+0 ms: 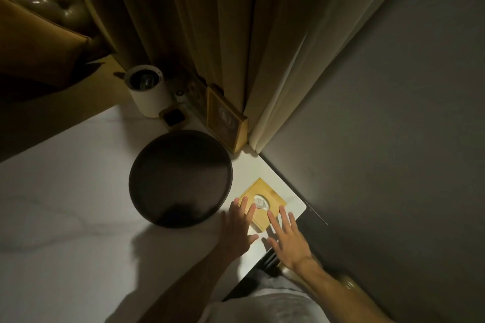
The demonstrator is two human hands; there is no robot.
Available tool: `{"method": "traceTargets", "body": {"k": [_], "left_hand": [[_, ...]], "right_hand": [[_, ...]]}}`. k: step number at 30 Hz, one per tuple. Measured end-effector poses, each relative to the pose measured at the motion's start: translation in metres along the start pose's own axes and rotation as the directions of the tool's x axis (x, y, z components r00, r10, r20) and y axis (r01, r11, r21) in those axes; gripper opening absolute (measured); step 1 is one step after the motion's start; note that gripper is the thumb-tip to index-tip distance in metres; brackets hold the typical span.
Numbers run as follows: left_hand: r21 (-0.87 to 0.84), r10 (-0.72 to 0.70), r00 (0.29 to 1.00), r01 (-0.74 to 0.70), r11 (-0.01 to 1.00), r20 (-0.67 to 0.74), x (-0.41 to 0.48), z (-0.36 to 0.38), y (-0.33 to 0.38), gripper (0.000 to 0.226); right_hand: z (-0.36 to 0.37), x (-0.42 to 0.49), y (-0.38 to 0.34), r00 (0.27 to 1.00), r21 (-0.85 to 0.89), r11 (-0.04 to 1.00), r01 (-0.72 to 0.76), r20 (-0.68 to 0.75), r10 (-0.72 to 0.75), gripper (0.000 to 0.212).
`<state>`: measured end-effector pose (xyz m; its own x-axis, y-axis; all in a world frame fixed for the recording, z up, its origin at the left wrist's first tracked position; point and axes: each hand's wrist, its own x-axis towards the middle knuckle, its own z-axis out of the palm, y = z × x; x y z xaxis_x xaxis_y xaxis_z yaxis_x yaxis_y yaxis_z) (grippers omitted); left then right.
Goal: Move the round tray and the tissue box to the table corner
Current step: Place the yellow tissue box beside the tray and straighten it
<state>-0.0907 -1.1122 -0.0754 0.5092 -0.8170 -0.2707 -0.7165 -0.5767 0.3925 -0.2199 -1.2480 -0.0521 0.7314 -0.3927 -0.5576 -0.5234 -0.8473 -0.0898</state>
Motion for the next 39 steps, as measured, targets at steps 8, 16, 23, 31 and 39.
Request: {"method": "traceTargets", "body": {"k": [8, 16, 23, 31, 39], "left_hand": [[0.142, 0.023, 0.999, -0.029, 0.989, 0.049, 0.029, -0.025, -0.019, 0.080], [0.139, 0.035, 0.996, -0.046, 0.989, 0.081, 0.018, -0.029, -0.024, 0.075], [0.223, 0.048, 0.991, -0.075, 0.972, 0.126, 0.044, -0.034, -0.033, 0.058], [0.383, 0.006, 0.985, -0.072, 0.921, 0.170, 0.073, -0.055, -0.032, 0.083], [0.435, -0.047, 0.986, -0.026, 0.900, 0.157, 0.077, -0.062, -0.029, 0.081]], "right_hand": [[-0.032, 0.025, -0.004, 0.997, -0.078, 0.995, -0.065, 0.038, 0.068, 0.069], [-0.033, 0.021, -0.021, 0.998, -0.070, 0.996, -0.058, 0.027, 0.060, 0.070], [-0.037, 0.040, -0.020, 0.997, -0.082, 0.993, -0.080, 0.002, 0.081, 0.099], [-0.056, 0.061, -0.012, 0.996, -0.066, 0.995, -0.071, 0.053, 0.075, 0.096], [-0.061, 0.069, -0.014, 0.989, -0.038, 0.994, -0.106, 0.102, 0.109, 0.075]]}}
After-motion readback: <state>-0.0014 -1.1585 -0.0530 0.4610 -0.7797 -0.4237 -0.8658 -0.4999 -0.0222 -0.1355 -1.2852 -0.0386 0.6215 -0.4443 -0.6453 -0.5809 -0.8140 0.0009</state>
